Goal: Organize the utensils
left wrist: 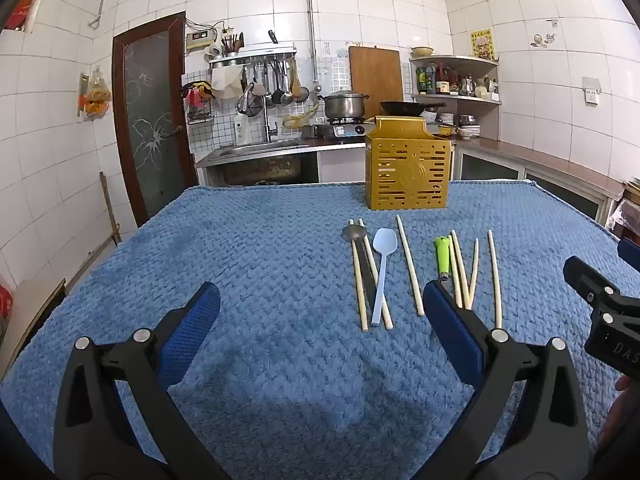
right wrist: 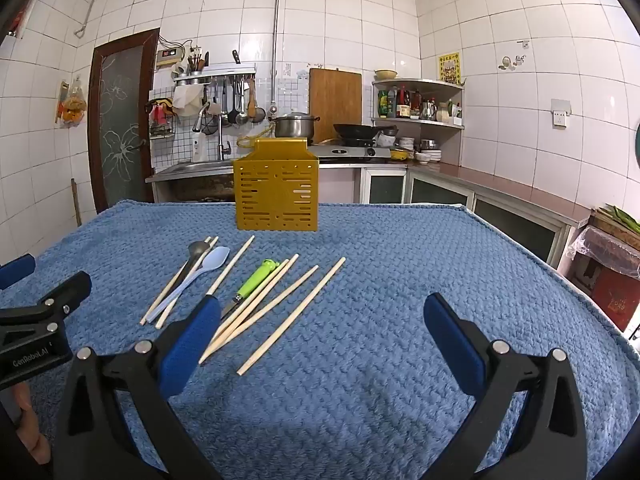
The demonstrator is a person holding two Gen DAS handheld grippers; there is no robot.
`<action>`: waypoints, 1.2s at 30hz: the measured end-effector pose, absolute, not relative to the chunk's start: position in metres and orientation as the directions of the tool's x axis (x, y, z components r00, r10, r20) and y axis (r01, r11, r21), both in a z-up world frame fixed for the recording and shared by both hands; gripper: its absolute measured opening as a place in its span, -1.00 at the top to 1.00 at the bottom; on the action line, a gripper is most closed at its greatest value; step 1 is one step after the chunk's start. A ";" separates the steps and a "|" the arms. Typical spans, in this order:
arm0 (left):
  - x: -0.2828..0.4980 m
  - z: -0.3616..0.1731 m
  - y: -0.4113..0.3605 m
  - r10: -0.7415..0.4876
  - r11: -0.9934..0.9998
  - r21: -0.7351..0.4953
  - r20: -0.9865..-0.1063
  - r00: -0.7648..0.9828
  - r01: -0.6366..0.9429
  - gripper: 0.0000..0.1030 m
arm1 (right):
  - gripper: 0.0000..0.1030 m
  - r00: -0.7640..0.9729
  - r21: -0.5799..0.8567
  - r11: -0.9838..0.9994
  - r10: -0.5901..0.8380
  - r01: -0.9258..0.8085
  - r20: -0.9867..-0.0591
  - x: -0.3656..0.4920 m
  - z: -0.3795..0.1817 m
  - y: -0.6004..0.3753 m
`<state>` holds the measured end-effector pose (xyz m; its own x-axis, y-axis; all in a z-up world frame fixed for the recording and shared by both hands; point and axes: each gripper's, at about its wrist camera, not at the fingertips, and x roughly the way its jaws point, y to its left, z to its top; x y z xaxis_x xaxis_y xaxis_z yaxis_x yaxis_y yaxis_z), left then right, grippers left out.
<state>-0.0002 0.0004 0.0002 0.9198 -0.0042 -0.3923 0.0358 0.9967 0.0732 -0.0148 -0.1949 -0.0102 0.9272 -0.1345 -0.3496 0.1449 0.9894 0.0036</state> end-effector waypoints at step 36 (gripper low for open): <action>-0.001 -0.001 -0.001 -0.020 0.995 0.078 -0.394 0.919 0.055 -0.90 | -0.93 0.927 0.002 0.989 -0.136 0.146 -0.350 -0.014 -0.011 -0.195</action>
